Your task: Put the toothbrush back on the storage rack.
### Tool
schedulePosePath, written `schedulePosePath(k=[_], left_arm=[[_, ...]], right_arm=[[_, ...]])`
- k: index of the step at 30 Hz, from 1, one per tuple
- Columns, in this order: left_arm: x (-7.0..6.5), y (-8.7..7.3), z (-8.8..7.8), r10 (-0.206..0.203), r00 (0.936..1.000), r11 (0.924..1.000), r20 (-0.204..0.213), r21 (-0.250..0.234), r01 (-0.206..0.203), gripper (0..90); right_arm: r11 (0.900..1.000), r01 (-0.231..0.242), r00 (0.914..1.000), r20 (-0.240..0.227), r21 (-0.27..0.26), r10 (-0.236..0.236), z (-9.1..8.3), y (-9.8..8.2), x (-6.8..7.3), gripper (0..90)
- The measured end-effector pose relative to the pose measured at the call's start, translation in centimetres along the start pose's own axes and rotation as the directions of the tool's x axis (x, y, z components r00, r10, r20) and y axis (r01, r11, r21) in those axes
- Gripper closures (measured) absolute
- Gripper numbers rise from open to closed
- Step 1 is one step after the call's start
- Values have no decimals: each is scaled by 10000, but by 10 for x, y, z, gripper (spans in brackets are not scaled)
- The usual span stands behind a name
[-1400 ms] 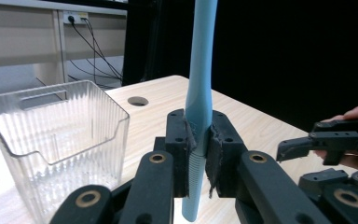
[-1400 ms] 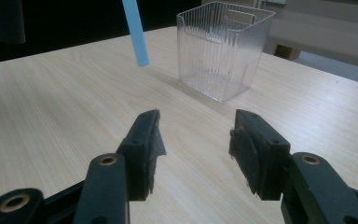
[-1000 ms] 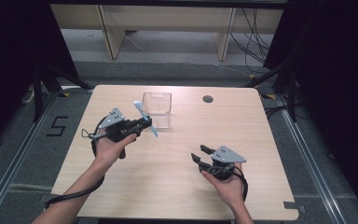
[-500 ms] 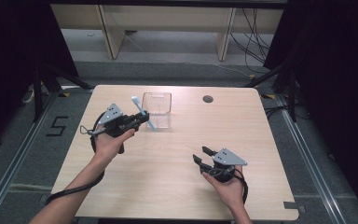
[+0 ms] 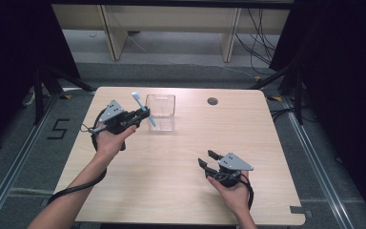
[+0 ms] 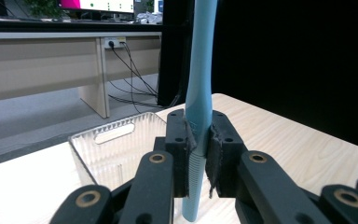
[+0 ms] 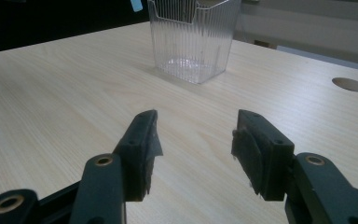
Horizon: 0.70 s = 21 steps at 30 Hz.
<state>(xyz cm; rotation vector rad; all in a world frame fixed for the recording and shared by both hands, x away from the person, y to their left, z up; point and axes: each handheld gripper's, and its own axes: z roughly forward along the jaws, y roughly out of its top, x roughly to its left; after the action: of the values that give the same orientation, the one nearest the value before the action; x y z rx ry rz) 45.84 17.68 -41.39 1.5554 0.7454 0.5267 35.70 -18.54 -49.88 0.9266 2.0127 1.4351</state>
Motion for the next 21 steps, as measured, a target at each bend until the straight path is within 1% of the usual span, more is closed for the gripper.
schedulePosePath(k=[1, 3, 4, 5, 6, 7, 8, 9, 11, 12, 13, 14, 15, 16, 18, 21], left_arm=[[1, 0, 1, 36, 10000, 10000, -48, -24, -37, 797], [2, 1, 2, 111, 9999, 9999, -104, -60, -111, 797], [3, 2, 3, 125, 9998, 9999, -139, -49, -126, 797], [4, 2, 4, 159, 9997, 9999, -178, -44, -160, 797], [5, 2, 4, 168, 9997, 9998, -202, -41, -169, 797], [6, 2, 5, 137, 9997, 9999, -221, -48, -138, 797], [7, 2, 5, 174, 9995, 9998, -278, -19, -175, 797], [8, 3, 6, 203, 9993, 9998, -308, -22, -204, 797], [9, 3, 6, 280, 9989, 9996, -384, -11, -280, 797], [10, 4, 7, 282, 9988, 9996, -410, -21, -283, 797], [11, 4, 7, 330, 9983, 9994, -470, -30, -332, 797], [11, 4, 7, 360, 9981, 9993, -493, -18, -361, 797], [12, 4, 8, 379, 9979, 9993, -516, -25, -381, 797], [13, 5, 9, 398, 9977, 9992, -552, -15, -400, 797], [14, 5, 10, 456, 9970, 9990, -622, -15, -458, 796], [15, 7, 12, 562, 9957, 9984, -736, -58, -568, 797]], right_arm=[[9999, 159, 9999, 45, -22, -159, 0, 0, -1, 495], [9998, 175, 9998, 62, -16, -175, 0, 0, -1, 495], [9997, -141, 9998, -103, 174, 143, -1, -1, 0, 495], [9998, -107, 9999, -90, 165, 108, -1, -1, 0, 494], [9999, 103, 9999, 28, -29, -103, 0, -1, -1, 495], [9996, 287, 9996, 35, -66, -287, 0, -1, -2, 495], [9997, 250, 9997, 83, -50, -249, 0, -1, -2, 495], [9998, 178, 9998, -22, -98, -178, 1, -2, -1, 494], [9998, -198, 9997, -162, -11, 198, 1, -3, 1, 495], [9998, -198, 9997, -162, -11, 198, 1, -3, 1, 495], [9998, 161, 9999, 28, -105, -161, 1, -2, -1, 495], [10000, -66, 10000, 32, 3, 66, 1, -2, 1, 494], [10000, -79, 10000, 13, 29, 79, 0, -2, 1, 495], [9997, -227, 9997, -103, -26, 226, 1, -3, 2, 495], [9998, -162, 9999, -55, 132, 163, 0, -2, 1, 495], [9997, -147, 9999, -81, 181, 148, 0, -2, 1, 495]])
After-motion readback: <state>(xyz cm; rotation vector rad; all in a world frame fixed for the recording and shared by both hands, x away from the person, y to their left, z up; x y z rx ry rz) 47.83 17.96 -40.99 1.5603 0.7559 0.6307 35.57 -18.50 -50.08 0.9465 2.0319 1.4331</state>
